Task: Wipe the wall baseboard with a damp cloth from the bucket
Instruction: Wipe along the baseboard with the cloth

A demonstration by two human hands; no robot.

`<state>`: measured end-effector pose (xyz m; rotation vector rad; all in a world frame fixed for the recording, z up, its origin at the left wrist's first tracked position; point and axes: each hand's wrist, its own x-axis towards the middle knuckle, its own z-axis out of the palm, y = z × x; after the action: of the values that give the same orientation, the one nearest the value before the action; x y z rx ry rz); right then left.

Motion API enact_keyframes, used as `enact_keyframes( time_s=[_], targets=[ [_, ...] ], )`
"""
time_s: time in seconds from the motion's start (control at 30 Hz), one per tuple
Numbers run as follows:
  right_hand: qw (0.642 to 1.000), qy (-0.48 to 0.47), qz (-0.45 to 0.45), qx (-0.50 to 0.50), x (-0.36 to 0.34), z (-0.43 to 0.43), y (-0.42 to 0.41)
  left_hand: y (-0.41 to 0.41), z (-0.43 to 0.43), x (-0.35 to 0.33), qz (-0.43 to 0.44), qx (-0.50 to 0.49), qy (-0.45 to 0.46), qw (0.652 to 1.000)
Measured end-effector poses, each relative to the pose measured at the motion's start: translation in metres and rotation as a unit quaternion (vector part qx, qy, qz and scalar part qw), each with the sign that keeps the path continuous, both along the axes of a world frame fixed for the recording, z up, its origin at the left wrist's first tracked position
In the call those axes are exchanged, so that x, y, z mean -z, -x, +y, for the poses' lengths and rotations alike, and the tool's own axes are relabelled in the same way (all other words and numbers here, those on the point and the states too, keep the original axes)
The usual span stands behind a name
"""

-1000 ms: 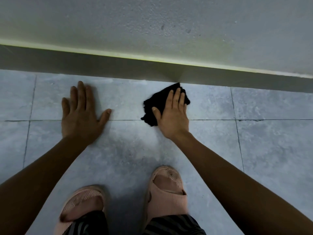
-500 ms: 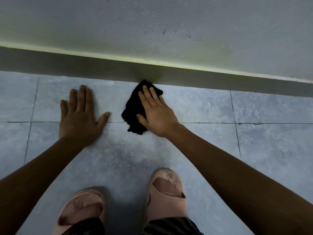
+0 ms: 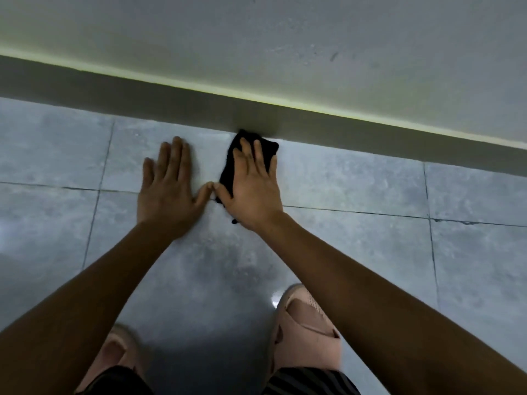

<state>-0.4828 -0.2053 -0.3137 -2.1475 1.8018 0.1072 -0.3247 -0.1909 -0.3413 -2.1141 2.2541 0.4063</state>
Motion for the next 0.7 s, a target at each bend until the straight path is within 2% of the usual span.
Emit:
enact_keyframes(
  time_s=[0.07, 0.13, 0.23, 0.37, 0.5, 0.6, 0.7],
  targets=[
    [0.999, 0.007, -0.02, -0.041, -0.001, -0.002, 0.006, -0.008, 0.005, -0.002, 0.016, -0.039, 0.012, 0.999],
    [0.998, 0.028, 0.004, -0.059, -0.003, -0.001, 0.022, -0.026, 0.009, -0.005, 0.026, -0.078, 0.02, 0.996],
    [0.998, 0.028, 0.057, -0.026, -0.005, 0.01, 0.049, -0.054, 0.015, -0.003, 0.019, -0.102, 0.011, 0.995],
    [0.999, 0.002, 0.014, 0.033, -0.002, 0.015, 0.045, -0.065, 0.021, 0.0, 0.021, -0.116, 0.004, 0.993],
    [0.998, 0.012, 0.047, 0.044, 0.007, 0.01, 0.012, -0.062, 0.023, -0.003, 0.024, -0.117, 0.01, 0.993],
    [0.997, 0.023, 0.068, -0.006, 0.008, 0.006, 0.003, -0.062, 0.023, -0.003, 0.024, -0.115, 0.007, 0.993],
    [0.992, 0.017, 0.063, -0.104, 0.005, 0.002, -0.001, -0.059, 0.025, -0.002, 0.015, -0.115, 0.005, 0.993]
  ],
)
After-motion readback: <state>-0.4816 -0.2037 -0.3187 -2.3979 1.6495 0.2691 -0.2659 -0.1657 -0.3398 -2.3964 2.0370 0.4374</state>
